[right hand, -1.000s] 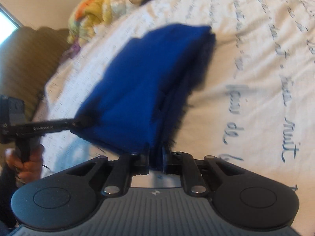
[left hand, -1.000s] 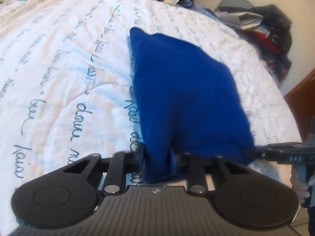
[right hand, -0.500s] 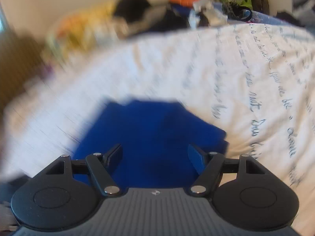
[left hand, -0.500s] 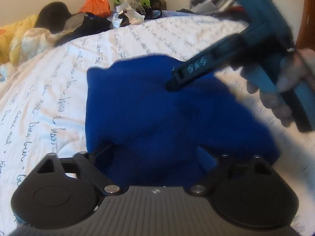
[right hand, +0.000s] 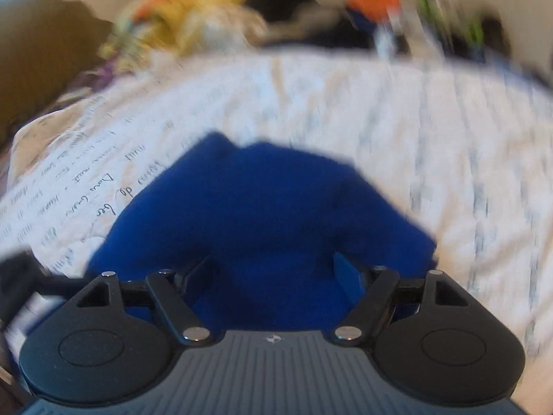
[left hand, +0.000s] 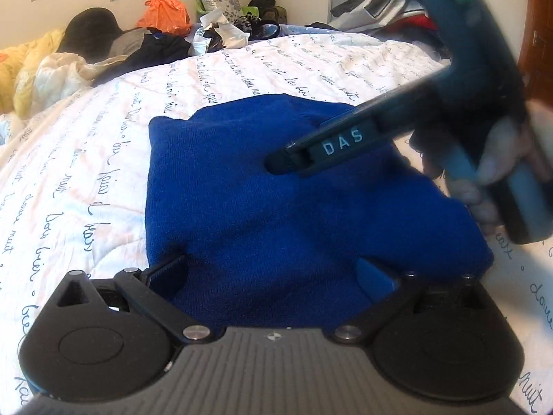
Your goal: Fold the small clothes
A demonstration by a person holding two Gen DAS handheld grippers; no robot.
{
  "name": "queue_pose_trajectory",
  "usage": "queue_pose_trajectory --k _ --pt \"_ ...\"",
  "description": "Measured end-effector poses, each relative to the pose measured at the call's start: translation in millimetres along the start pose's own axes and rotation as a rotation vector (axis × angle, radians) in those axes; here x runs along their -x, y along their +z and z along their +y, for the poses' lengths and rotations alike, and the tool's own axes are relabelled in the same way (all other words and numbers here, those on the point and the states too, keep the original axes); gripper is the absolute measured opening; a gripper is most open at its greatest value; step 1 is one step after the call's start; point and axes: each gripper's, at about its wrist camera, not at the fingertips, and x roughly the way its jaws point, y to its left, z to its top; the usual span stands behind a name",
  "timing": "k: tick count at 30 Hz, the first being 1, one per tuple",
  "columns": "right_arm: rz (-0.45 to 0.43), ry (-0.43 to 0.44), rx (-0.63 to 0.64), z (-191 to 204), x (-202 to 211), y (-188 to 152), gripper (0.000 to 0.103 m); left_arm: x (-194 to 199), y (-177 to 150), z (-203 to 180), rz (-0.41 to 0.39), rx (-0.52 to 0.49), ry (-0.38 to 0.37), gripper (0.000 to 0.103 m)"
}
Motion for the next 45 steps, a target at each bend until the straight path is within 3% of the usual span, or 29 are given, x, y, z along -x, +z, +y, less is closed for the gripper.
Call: queue_pose_trajectory --k 2,5,7,9,11,13,14,16,18,20,22,23,25,28,31,32,33,34,35,36,37,38,41,43,44,45 --pt "0.008 0.01 -0.07 -12.1 0.2 4.5 0.078 -0.5 0.1 0.3 0.0 0.001 0.0 0.103" --pt "0.064 -0.045 -0.128 -10.4 14.0 15.9 0.078 0.3 -1.2 -0.9 -0.005 0.007 0.005 0.103" --pt "0.015 -0.023 -0.088 0.9 32.3 10.4 0.079 -0.1 -1.8 -1.5 -0.011 0.009 0.009 0.103" --pt "0.059 -0.006 -0.082 4.2 24.9 -4.0 0.079 0.5 -2.5 -3.6 -0.012 0.003 0.012 0.103" --pt "-0.012 -0.023 0.023 7.8 22.7 -21.2 0.079 1.2 -0.8 -3.4 -0.003 -0.002 0.011 0.103" --pt "0.025 -0.027 -0.036 6.4 28.1 -9.8 0.079 7.4 1.1 -2.2 0.01 0.002 0.024 0.101" --pt "0.041 -0.043 -0.06 8.9 33.8 -5.1 0.079 15.4 1.3 -1.4 0.008 0.015 0.035 0.095" --pt "0.006 -0.048 -0.048 21.6 55.5 -2.7 0.079 32.8 -2.5 1.1 -0.022 0.038 0.027 0.096" --pt "-0.033 0.002 -0.045 32.6 74.1 -10.8 0.079 40.5 -9.8 1.1 -0.025 0.033 0.017 0.098" --pt "0.022 0.026 -0.038 39.0 69.8 -26.5 0.079 32.5 -19.1 -0.7 0.022 0.008 0.038 0.099" --pt "0.069 -0.01 0.013 40.8 53.7 -46.4 0.079 32.5 -25.7 7.8 0.028 0.06 0.029 0.101" --pt "0.031 -0.016 0.059 44.2 57.7 -53.7 0.079 36.8 -25.5 12.3 0.04 0.084 0.021 0.098" --pt "0.051 -0.051 0.039 48.1 73.2 -52.3 0.079 56.3 -27.3 23.4 0.018 0.137 -0.004 0.093" --pt "0.021 0.032 -0.104 28.1 105.7 -57.3 0.079 71.7 -32.1 52.2 0.022 0.302 -0.133 0.096" --pt "0.076 0.095 -0.32 -8.6 110.5 -72.0 0.079 58.7 -36.0 80.0 0.094 0.513 -0.252 0.089" --pt "0.097 0.125 -0.38 -19.3 107.1 -76.9 0.077 51.5 -35.8 86.0 0.116 0.562 -0.274 0.084" --pt "0.119 0.152 -0.427 -26.2 102.7 -81.7 0.057 50.5 -33.4 87.3 0.103 0.577 -0.27 0.08" --pt "0.137 0.175 -0.452 -29.5 98.4 -84.7 0.044 47.5 -30.7 87.4 0.112 0.577 -0.27 0.073" --pt "0.147 0.192 -0.457 -30.3 95.5 -86.0 0.031 45.3 -27.0 86.3 0.122 0.565 -0.252 0.056" --pt "0.147 0.202 -0.452 -29.9 94.7 -85.9 0.028 44.8 -25.2 84.9 0.14 0.556 -0.228 0.032" --pt "0.158 0.209 -0.436 -28.8 93.6 -85.0 0.019 45.0 -23.9 84.5 0.161 0.545 -0.204 0.023" --pt "0.172 0.203 -0.413 -26.6 94.3 -83.3 0.014 47.7 -23.7 85.7 0.17 0.539 -0.203 0.021" --pt "0.165 0.171 -0.307 -14.7 110.0 -81.7 0.011 62.8 -25.1 83.3 0.153 0.464 -0.161 0.021" --pt "0.178 0.075 -0.218 -5.7 111.2 -86.4 0.011 57.8 -30.1 75.1 0.159 0.384 -0.088 0.031" --pt "0.159 0.066 -0.197 -4.2 110.2 -91.3 0.012 60.6 -32.9 70.0 0.133 0.358 -0.072 0.033" --pt "0.142 0.071 -0.217 -5.6 112.0 -94.1 0.012 64.9 -33.7 64.8 0.12 0.329 -0.056 0.044"
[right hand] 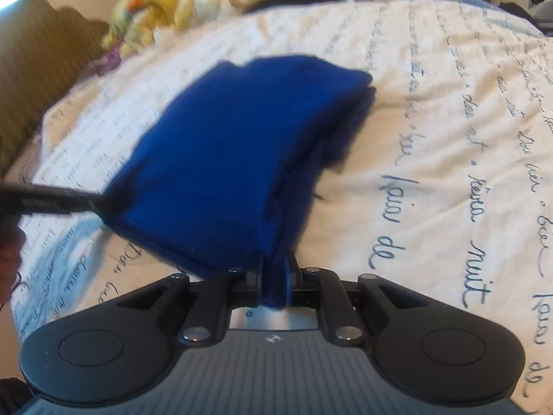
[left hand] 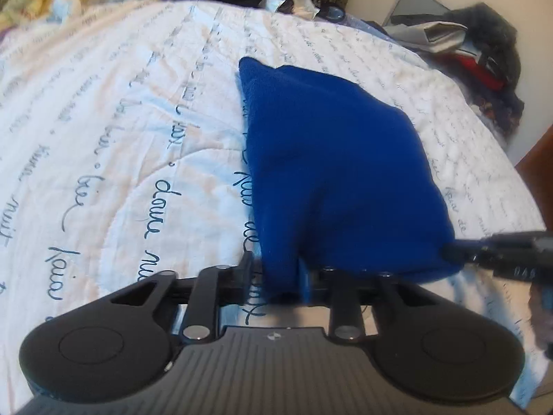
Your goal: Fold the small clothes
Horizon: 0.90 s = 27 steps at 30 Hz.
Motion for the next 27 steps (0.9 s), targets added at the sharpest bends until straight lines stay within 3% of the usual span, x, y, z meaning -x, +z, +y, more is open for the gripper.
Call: queue_pose_trajectory --k 1,3,5,7,8,9,12,13,14,15,17,24,27 --pt "-0.011 0.003 -0.02 -1.5 3.7 -2.5 0.013 6.9 -3.8 -7.1 -0.028 -0.041 0.033 0.053" --pt "-0.033 -0.023 -0.047 1.6 17.0 -5.6 0.017 26.6 -17.0 -22.2 -0.138 -0.133 0.098 0.091" --pt "-0.085 -0.063 -0.034 11.0 32.7 -11.9 0.023 41.0 -32.8 -31.1 -0.23 -0.129 0.105 0.103" --pt "-0.128 -0.084 -0.06 20.6 38.7 -22.7 0.04 38.3 -41.7 -37.1 -0.224 -0.103 0.068 0.102" --pt "-0.127 -0.083 -0.065 25.1 36.6 -27.5 0.06 33.6 -45.0 -39.6 -0.212 -0.093 0.068 0.102" --pt "-0.124 -0.091 -0.051 30.6 30.1 -30.6 0.073 26.1 -48.4 -42.7 -0.2 -0.083 0.095 0.101" --pt "-0.1 -0.216 -0.011 43.7 14.1 -44.3 0.074 5.7 -59.0 -50.0 -0.15 -0.1 0.181 0.1" --pt "-0.124 -0.251 0.019 48.7 14.3 -49.3 0.078 3.4 -62.0 -51.4 -0.148 -0.111 0.203 0.103" --pt "-0.124 -0.294 0.033 52.2 11.9 -52.3 0.092 3.2 -66.3 -52.8 -0.162 -0.125 0.222 0.103" --pt "-0.111 -0.328 0.027 54.5 7.9 -55.3 0.098 3.0 -68.0 -51.0 -0.171 -0.115 0.219 0.103" --pt "-0.131 -0.37 0.002 58.1 6.6 -61.9 0.103 3.3 -71.2 -49.5 -0.192 -0.107 0.225 0.103" --pt "-0.264 -0.44 -0.064 61.3 -0.4 -76.1 0.103 2.0 -71.4 -49.2 -0.208 -0.102 0.225 0.103" --pt "-0.27 -0.447 -0.072 62.3 -1.7 -75.3 0.103 2.6 -71.8 -49.2 -0.209 -0.1 0.229 0.103"
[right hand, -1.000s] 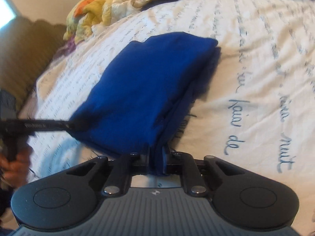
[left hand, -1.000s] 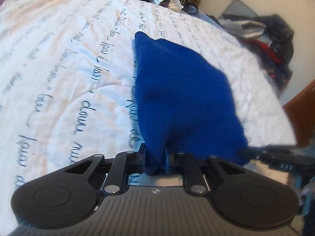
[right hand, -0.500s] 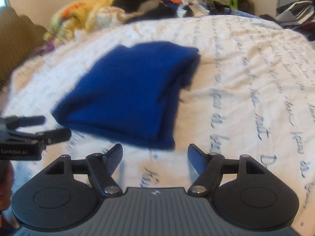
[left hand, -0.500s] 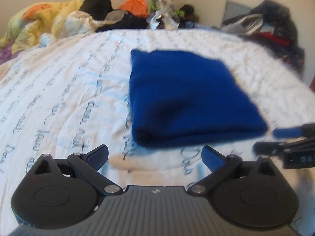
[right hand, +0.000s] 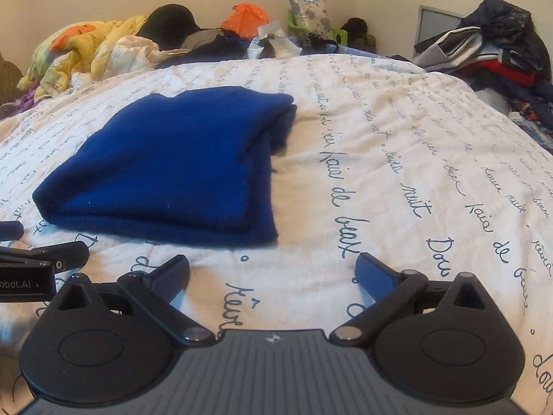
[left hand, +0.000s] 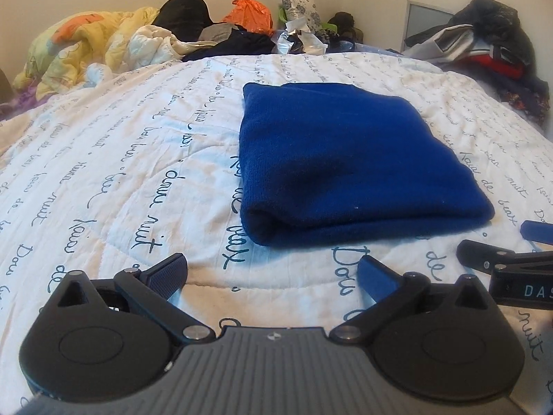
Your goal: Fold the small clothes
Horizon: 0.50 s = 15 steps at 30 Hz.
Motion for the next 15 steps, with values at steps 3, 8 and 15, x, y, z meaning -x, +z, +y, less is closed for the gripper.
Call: queue_pose_trajectory --k 3,8,15 --pt "-0.003 0.004 0.0 -0.5 0.8 -0.1 0.103 0.9 -0.2 -0.4 -0.001 0.002 0.004 0.103" --pt "-0.007 0.006 0.001 0.0 1.6 -1.4 0.103 1.1 -0.4 0.0 -0.001 0.002 0.002 0.103" --pt "-0.007 0.001 0.004 2.1 2.2 -1.7 0.103 1.3 -0.4 0.1 -0.001 -0.002 -0.005 0.103"
